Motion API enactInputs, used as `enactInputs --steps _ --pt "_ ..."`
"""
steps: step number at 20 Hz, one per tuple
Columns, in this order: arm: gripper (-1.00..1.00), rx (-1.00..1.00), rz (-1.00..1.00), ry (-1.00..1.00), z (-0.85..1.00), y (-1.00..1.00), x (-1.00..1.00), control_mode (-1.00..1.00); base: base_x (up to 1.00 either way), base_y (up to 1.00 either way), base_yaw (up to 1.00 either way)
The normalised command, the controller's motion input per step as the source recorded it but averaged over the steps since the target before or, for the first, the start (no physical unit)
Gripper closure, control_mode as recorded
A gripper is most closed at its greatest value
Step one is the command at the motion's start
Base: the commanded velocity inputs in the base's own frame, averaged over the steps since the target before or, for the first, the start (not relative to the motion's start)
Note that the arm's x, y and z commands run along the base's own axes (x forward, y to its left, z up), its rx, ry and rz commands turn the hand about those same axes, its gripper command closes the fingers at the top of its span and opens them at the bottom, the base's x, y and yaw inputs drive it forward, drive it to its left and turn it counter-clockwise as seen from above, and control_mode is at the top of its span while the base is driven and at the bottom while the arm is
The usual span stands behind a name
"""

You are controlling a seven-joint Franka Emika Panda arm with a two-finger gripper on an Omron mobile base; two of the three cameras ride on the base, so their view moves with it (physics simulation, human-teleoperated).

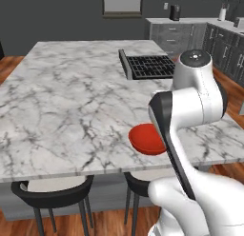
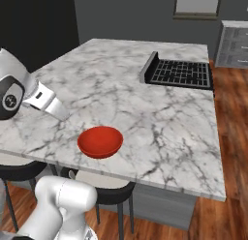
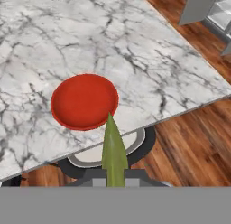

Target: There is a bowl on the dining counter. Grab a lemon wedge from the fridge and place it in the bowl. Then get the liquor bottle and glass cup from the cabinet and place them next to the bowl.

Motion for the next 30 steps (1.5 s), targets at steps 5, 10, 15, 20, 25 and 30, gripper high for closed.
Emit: enactInputs --steps 5,10,15,20,25,30 --pt "1.00 0.03 0.00 0.15 -0.51 -0.16 0.38 -1.00 0.00 0.00 0.00" --pt "1.00 0.00 0.00 0.07 -0.54 -0.06 0.40 -1.00 0.00 0.00 0.00" --pt "1.00 0.00 0.00 0.00 -0.45 -0.11 0.34 -1.00 0.00 0.00 0.00" --pt "1.00 0.01 0.00 0.00 -0.51 -0.12 0.29 -1.00 0.00 0.00 0.00" --pt "1.00 0.04 0.01 0.02 -0.41 -0.05 0.35 -1.00 0.00 0.00 0.00" --pt "1.00 0.07 0.02 0.03 -0.34 0.00 0.33 -1.00 0.00 0.00 0.00"
